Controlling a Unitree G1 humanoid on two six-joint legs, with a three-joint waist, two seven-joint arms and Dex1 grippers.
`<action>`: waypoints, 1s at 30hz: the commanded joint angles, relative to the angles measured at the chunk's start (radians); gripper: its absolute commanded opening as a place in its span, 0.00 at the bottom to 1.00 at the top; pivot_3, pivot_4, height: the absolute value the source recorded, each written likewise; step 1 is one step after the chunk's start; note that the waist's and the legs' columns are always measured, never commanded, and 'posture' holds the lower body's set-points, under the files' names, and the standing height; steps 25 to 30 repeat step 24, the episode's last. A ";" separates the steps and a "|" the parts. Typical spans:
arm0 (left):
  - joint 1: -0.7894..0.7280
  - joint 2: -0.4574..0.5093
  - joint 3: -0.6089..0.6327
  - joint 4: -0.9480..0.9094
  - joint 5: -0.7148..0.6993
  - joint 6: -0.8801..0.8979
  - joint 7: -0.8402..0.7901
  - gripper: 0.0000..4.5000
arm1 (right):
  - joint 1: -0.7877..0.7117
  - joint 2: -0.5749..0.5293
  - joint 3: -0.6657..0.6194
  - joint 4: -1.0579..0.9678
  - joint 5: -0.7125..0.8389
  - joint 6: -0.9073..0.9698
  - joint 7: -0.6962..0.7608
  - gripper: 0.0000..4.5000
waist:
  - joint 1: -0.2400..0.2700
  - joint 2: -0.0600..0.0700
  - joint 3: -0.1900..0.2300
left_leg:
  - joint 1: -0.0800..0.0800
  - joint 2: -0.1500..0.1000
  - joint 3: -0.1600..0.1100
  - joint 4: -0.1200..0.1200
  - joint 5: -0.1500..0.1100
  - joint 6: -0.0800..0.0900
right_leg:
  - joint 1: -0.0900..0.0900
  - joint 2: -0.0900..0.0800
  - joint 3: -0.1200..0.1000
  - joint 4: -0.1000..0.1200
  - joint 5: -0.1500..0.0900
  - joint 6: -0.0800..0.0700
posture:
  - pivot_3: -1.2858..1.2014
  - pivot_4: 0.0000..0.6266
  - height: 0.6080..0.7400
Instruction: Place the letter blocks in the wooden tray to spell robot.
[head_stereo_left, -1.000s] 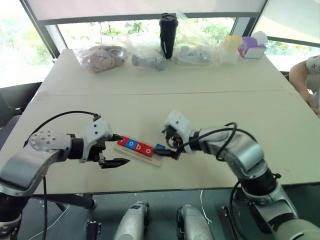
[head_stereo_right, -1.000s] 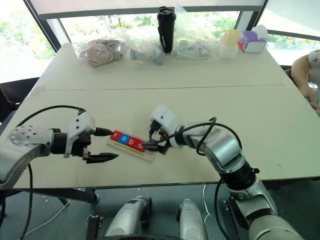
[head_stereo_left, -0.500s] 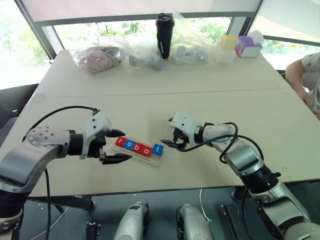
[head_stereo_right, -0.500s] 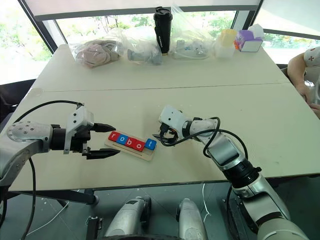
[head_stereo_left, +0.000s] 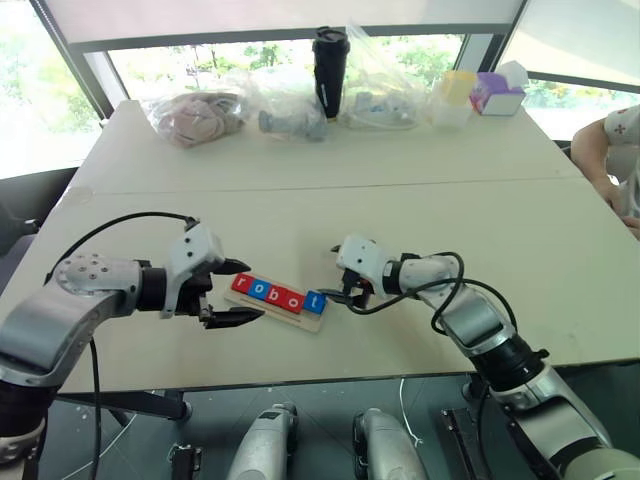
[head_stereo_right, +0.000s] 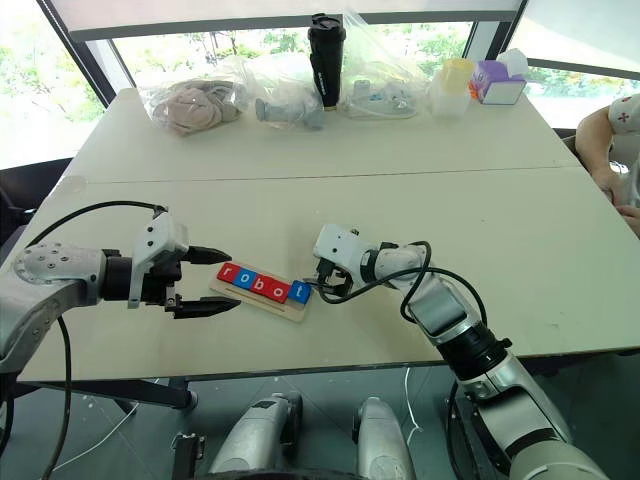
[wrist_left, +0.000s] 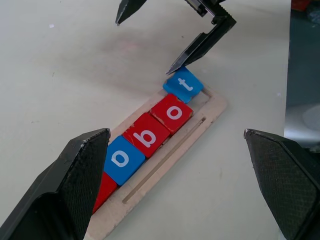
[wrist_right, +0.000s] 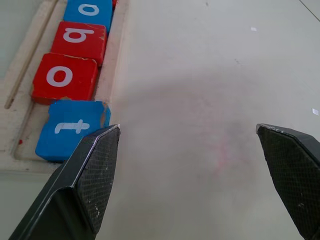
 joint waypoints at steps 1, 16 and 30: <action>0.001 0.001 0.018 -0.029 -0.005 -0.004 0.004 1.00 | 0.006 0.006 -0.010 -0.066 0.006 0.000 0.022 0.99 | 0.000 0.000 0.000 | 0.000 0.000 0.000 0.000 0.000 0.000 | 0.000 0.000 0.000 0.000 0.000 0.000 | 0.52 0.24 1.00; 0.049 0.002 0.080 0.056 -0.008 -0.030 -0.005 1.00 | 0.003 -0.028 -0.243 -0.178 0.065 0.150 -0.056 0.99 | 0.001 0.000 0.000 | 0.000 0.000 0.000 0.000 0.000 0.000 | 0.000 0.000 0.000 0.000 0.000 0.000 | 0.52 0.24 1.00; 0.282 0.060 0.253 0.022 -0.040 -0.027 -0.058 1.00 | 0.297 -0.257 -0.564 -0.671 0.538 0.607 0.153 0.99 | 0.005 0.000 0.000 | -0.001 0.000 -0.002 -0.003 -0.001 0.000 | -0.001 -0.004 0.000 -0.001 -0.002 -0.003 | 0.52 0.24 1.00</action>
